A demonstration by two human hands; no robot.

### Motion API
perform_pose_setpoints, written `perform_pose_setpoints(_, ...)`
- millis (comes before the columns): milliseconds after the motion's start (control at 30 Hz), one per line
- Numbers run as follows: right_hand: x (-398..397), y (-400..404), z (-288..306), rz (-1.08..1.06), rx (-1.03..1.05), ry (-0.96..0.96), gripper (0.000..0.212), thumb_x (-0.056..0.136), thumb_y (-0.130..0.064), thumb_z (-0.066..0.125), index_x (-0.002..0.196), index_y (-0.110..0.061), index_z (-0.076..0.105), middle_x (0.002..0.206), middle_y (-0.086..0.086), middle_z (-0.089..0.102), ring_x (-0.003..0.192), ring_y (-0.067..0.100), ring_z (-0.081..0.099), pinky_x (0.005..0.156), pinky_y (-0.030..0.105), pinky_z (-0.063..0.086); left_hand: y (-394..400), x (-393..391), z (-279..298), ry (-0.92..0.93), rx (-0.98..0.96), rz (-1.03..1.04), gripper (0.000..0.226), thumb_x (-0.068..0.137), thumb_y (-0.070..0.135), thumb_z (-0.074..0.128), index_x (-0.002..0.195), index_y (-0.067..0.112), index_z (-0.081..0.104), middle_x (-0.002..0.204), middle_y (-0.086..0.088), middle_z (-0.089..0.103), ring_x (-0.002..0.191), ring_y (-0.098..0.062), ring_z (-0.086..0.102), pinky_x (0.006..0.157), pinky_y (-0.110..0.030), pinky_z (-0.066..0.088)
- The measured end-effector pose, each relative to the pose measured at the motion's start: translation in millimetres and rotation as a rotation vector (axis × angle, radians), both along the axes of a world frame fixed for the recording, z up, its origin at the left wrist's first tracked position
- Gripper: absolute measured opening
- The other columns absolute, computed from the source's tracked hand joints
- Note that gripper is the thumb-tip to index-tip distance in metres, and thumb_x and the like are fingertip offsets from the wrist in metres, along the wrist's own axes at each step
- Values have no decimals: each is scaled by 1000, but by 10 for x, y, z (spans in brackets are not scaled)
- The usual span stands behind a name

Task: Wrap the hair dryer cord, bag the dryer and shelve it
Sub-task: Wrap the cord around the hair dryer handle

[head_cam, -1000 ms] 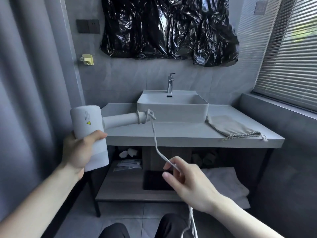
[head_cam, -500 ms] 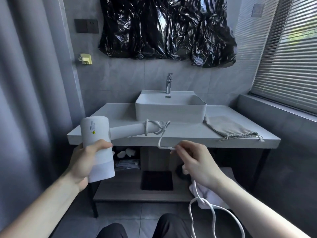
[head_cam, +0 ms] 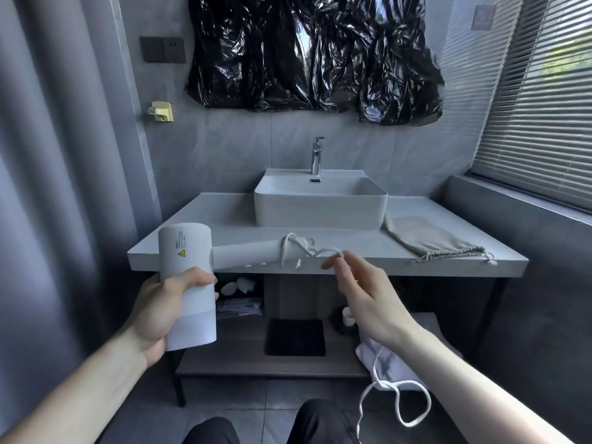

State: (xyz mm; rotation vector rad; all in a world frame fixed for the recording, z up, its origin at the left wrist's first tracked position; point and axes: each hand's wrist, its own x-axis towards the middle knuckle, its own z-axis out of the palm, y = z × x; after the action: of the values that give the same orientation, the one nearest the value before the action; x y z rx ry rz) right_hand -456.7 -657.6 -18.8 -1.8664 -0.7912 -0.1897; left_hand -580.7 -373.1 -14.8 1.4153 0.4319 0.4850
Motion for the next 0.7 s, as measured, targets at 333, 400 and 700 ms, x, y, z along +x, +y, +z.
perform_pose_setpoints(333, -104, 179, 506, 105, -186, -290, 29, 108, -26, 61, 83, -17, 73, 49, -9, 52, 44, 8, 46, 50, 13, 30, -165, 22, -151, 51, 210, 47, 42, 52, 25, 86, 89, 8, 74, 69, -7, 72, 65, -30, 67, 59, -39, 55)
perform_pose_setpoints(400, 23, 250, 601, 81, -147, -328, 25, 105, -26, 66, 87, -16, 78, 51, -5, 52, 45, 11, 42, 50, 15, 30, -203, -33, -167, 63, 283, -17, 49, 50, 27, 87, 93, 7, 75, 73, -11, 76, 67, -26, 69, 62, -37, 54)
perform_pose_setpoints(700, 710, 285, 521, -28, 14, -125, 26, 101, -33, 74, 84, -14, 78, 58, -8, 49, 55, 6, 35, 54, 18, 30, -97, -268, -31, -14, 117, -309, 69, 31, 42, 94, 89, 6, 80, 86, -24, 74, 71, -29, 71, 65, -37, 55)
